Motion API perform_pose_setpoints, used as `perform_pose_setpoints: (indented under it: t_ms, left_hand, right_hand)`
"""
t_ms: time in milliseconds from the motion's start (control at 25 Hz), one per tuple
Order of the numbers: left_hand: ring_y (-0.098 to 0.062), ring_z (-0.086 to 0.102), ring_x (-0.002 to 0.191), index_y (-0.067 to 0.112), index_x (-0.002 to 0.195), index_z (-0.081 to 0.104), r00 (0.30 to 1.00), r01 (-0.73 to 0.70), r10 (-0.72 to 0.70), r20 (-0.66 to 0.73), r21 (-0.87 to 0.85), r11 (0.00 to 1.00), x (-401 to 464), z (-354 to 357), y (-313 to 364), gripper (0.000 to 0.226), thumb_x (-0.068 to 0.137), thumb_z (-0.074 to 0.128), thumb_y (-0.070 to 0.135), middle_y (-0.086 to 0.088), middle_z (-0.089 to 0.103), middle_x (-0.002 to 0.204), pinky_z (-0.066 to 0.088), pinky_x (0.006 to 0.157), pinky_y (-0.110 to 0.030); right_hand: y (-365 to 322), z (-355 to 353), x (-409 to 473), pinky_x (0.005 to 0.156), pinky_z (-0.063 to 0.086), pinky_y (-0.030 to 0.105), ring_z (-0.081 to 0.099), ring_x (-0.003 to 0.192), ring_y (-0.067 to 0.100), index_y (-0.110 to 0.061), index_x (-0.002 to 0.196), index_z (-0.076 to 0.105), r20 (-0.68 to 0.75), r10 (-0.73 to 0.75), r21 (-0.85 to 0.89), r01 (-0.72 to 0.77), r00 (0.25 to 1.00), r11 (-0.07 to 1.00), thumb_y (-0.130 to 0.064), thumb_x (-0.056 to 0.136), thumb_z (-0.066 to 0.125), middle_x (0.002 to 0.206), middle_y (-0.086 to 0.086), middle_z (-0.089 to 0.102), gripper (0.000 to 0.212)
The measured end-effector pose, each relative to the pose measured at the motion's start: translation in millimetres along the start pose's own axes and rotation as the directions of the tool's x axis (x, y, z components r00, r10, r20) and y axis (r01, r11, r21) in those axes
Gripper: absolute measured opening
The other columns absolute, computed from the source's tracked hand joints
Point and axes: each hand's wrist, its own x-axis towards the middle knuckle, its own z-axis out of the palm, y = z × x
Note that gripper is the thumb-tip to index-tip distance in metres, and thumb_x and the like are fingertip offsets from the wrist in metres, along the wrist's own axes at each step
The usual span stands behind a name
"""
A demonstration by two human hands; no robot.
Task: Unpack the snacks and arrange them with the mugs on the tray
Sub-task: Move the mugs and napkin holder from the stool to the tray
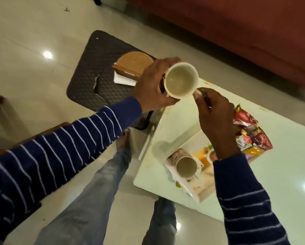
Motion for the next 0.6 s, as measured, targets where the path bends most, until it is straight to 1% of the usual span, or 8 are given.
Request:
perform_pose_setpoints:
  t_ms: [80, 160, 240, 320, 400, 480, 520, 600]
  left_hand:
    - [-0.019, 0.051, 0.121, 0.015, 0.134, 0.048, 0.999, -0.007, 0.009, 0.038, -0.044, 0.999, -23.8, 44.3, 29.1, 0.089, 0.058, 0.086, 0.043, -0.003, 0.053, 0.133, 0.046, 0.097, -0.046]
    - [-0.019, 0.053, 0.12, 0.018, 0.132, 0.048, 0.996, 0.002, 0.006, 0.091, -0.088, 0.996, -48.1, 86.5, 58.0, 0.089, 0.057, 0.088, 0.042, -0.002, 0.055, 0.132, 0.048, 0.095, -0.045]
    - [-0.018, 0.055, 0.117, 0.024, 0.132, 0.047, 0.986, 0.046, -0.028, 0.165, -0.105, 0.993, -71.3, 120.1, 81.4, 0.09, 0.055, 0.089, 0.045, 0.001, 0.055, 0.131, 0.05, 0.092, -0.045]
    - [-0.017, 0.057, 0.114, 0.029, 0.13, 0.046, 0.971, 0.077, -0.054, 0.234, -0.088, 0.993, -90.8, 147.3, 100.0, 0.089, 0.054, 0.088, 0.05, 0.005, 0.056, 0.129, 0.052, 0.089, -0.045]
    - [-0.017, 0.061, 0.11, 0.033, 0.128, 0.048, 0.955, 0.054, -0.049, 0.293, -0.012, 0.998, -106.9, 171.5, 117.9, 0.087, 0.052, 0.086, 0.054, 0.008, 0.06, 0.125, 0.053, 0.085, -0.045]
    - [-0.016, 0.064, 0.103, 0.036, 0.124, 0.051, 0.948, -0.017, -0.021, 0.317, 0.116, 0.993, -120.9, 192.6, 133.5, 0.082, 0.052, 0.08, 0.063, 0.009, 0.066, 0.115, 0.054, 0.08, -0.043]
    - [-0.017, 0.064, 0.103, 0.038, 0.122, 0.052, 0.946, -0.049, -0.012, 0.325, 0.179, 0.983, -127.7, 201.7, 139.2, 0.08, 0.052, 0.076, 0.067, 0.009, 0.067, 0.111, 0.053, 0.081, -0.043]
    - [-0.02, 0.054, 0.119, 0.038, 0.122, 0.053, 0.932, -0.101, -0.006, 0.362, 0.275, 0.956, -142.9, 216.8, 143.4, 0.08, 0.051, 0.073, 0.07, 0.011, 0.065, 0.116, 0.043, 0.093, -0.049]
  right_hand:
    - [36.0, -25.0, -41.3, 0.065, 0.034, -0.001, 0.054, 0.07, -0.011, -0.012, 0.107, 0.071, -0.021, 0.07, 0.007, -0.07, 0.997, 0.998, -0.027, 0.101, 0.055, 0.083, -0.013, 0.061, 0.022]
    - [72.2, -45.5, -83.4, 0.062, 0.035, 0.003, 0.058, 0.07, -0.002, -0.011, 0.101, 0.07, -0.057, 0.143, 0.016, -0.142, 0.988, 0.99, -0.024, 0.101, 0.056, 0.077, -0.011, 0.062, 0.019]
    - [104.2, -57.3, -120.9, 0.066, 0.036, 0.004, 0.063, 0.079, 0.011, -0.01, 0.104, 0.07, -0.076, 0.214, 0.019, -0.213, 0.974, 0.977, -0.023, 0.1, 0.056, 0.089, 0.001, 0.071, 0.02]
    - [131.6, -65.7, -153.9, 0.069, 0.035, 0.003, 0.061, 0.085, 0.01, -0.009, 0.109, 0.072, -0.108, 0.25, 0.002, -0.251, 0.962, 0.968, -0.022, 0.099, 0.058, 0.101, 0.006, 0.075, 0.022]
    - [156.0, -72.4, -185.2, 0.068, 0.034, -0.001, 0.06, 0.081, 0.008, -0.009, 0.107, 0.073, -0.15, 0.267, 0.001, -0.27, 0.952, 0.963, -0.021, 0.098, 0.06, 0.099, 0.003, 0.075, 0.02]
    - [178.9, -75.5, -213.5, 0.069, 0.037, -0.004, 0.059, 0.076, 0.007, -0.01, 0.104, 0.074, -0.177, 0.293, 0.04, -0.291, 0.939, 0.956, -0.02, 0.097, 0.062, 0.09, -0.004, 0.071, 0.017]
    - [189.5, -75.3, -225.8, 0.07, 0.037, -0.005, 0.059, 0.074, 0.006, -0.011, 0.103, 0.074, -0.179, 0.313, 0.068, -0.306, 0.933, 0.95, -0.02, 0.097, 0.062, 0.087, -0.008, 0.068, 0.016]
    - [208.3, -70.3, -245.9, 0.07, 0.039, -0.004, 0.059, 0.069, 0.001, -0.013, 0.1, 0.074, -0.168, 0.353, 0.113, -0.338, 0.92, 0.934, -0.02, 0.096, 0.063, 0.082, -0.013, 0.065, 0.014]
